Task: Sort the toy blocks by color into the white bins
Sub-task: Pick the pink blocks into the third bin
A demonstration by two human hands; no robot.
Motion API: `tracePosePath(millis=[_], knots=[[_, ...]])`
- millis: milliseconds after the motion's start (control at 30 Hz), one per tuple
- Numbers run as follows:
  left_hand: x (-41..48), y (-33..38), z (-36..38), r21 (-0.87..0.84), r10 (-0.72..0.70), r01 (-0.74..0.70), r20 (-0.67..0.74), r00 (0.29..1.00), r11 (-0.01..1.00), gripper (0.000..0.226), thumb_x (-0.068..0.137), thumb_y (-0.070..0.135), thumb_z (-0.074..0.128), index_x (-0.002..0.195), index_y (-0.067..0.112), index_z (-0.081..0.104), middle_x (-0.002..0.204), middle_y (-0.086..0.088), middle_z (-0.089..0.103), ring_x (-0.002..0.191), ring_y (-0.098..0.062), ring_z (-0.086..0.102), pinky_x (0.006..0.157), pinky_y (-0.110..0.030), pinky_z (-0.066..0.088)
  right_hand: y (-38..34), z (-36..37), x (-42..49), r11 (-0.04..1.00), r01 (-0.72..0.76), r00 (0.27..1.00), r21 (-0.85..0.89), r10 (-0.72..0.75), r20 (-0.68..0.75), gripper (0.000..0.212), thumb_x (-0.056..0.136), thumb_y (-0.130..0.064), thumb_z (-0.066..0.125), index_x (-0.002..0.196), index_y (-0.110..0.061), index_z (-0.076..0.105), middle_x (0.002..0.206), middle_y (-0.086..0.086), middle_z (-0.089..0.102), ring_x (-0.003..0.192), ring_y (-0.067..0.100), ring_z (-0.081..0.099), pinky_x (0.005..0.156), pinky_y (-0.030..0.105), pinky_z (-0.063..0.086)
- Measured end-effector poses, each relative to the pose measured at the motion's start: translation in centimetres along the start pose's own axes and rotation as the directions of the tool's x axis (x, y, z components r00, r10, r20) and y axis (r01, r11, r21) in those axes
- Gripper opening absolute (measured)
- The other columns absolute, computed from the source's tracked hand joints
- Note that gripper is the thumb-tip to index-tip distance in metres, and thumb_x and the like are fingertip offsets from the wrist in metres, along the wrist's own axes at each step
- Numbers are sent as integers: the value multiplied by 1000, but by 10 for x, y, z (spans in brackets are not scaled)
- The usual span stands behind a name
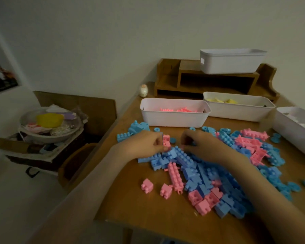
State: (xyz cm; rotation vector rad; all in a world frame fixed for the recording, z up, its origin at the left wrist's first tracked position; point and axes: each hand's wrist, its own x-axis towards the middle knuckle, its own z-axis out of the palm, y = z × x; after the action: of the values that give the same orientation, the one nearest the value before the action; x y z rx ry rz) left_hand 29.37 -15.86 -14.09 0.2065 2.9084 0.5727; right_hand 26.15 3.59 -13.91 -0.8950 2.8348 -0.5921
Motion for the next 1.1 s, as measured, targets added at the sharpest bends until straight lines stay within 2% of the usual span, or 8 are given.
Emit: tracePosePath(millis=[133, 300, 467, 600, 733, 867, 967, 1100], knots=[[12, -9, 11, -22, 123, -130, -216, 969, 991, 18, 89, 38, 59, 90, 20, 54, 87, 5, 53, 79, -11, 54, 70, -29, 46, 1, 1, 0, 996, 48, 998, -79, -51, -31, 13, 88, -25, 60, 94, -26, 48, 95, -7, 56, 94, 13, 49, 91, 26, 34], [16, -14, 15, 90, 311, -309, -498, 809, 947, 22, 87, 39, 62, 84, 21, 51, 89, 6, 50, 83, -8, 47, 71, -24, 40, 4, 6, -3, 991, 108, 989, -80, -115, -94, 19, 87, -27, 61, 104, -23, 52, 94, -10, 41, 94, 10, 42, 91, 30, 36], [19, -14, 23, -15, 258, -290, -417, 872, 957, 20, 89, 38, 58, 88, 23, 45, 91, 5, 54, 85, -10, 50, 67, -25, 39, 4, 7, -5, 981, 194, 959, -4, -191, -211, 22, 88, -7, 54, 110, -12, 51, 106, 0, 42, 92, 16, 47, 80, 19, 37], [20, -16, 26, -69, 202, -246, -383, 901, 967, 20, 89, 30, 60, 91, 22, 43, 91, 4, 51, 82, -10, 52, 67, -29, 45, 5, 11, -3, 961, 272, 956, -60, -277, -97, 44, 91, -5, 47, 130, -25, 45, 120, -12, 47, 100, 4, 33, 83, 10, 28], [24, -19, 28, -23, 179, -203, -381, 907, 979, 20, 89, 26, 59, 101, 23, 43, 103, -1, 52, 97, -17, 50, 81, -33, 45, 8, 15, 1, 952, 238, 968, -194, -249, -30, 43, 95, -15, 43, 135, -31, 42, 122, -5, 55, 91, 10, 31, 83, 29, 32], [27, -24, 30, 32, 174, -174, -361, 916, 984, 29, 92, 38, 53, 120, 35, 47, 115, 7, 51, 116, -16, 39, 97, -32, 31, 10, 17, 3, 965, 226, 970, -135, -236, -60, 34, 94, -14, 41, 125, -28, 49, 117, -3, 58, 96, 12, 39, 86, 30, 36], [24, -20, 29, 72, 206, -193, -375, 904, 978, 29, 94, 37, 48, 123, 33, 50, 110, 8, 50, 113, -13, 37, 95, -31, 27, 10, 16, 2, 966, 235, 965, -107, -245, -89, 26, 93, -13, 44, 115, -24, 51, 112, -4, 58, 94, 11, 39, 86, 31, 37], [19, -8, 27, 1, 250, -281, -459, 853, 960, 30, 96, 27, 49, 124, 18, 48, 116, -4, 61, 108, -21, 54, 88, -28, 42, 9, 16, 1, 959, 242, 966, -145, -252, -59, 29, 94, -16, 42, 120, -28, 47, 111, -1, 57, 93, 10, 39, 84, 31, 35]])
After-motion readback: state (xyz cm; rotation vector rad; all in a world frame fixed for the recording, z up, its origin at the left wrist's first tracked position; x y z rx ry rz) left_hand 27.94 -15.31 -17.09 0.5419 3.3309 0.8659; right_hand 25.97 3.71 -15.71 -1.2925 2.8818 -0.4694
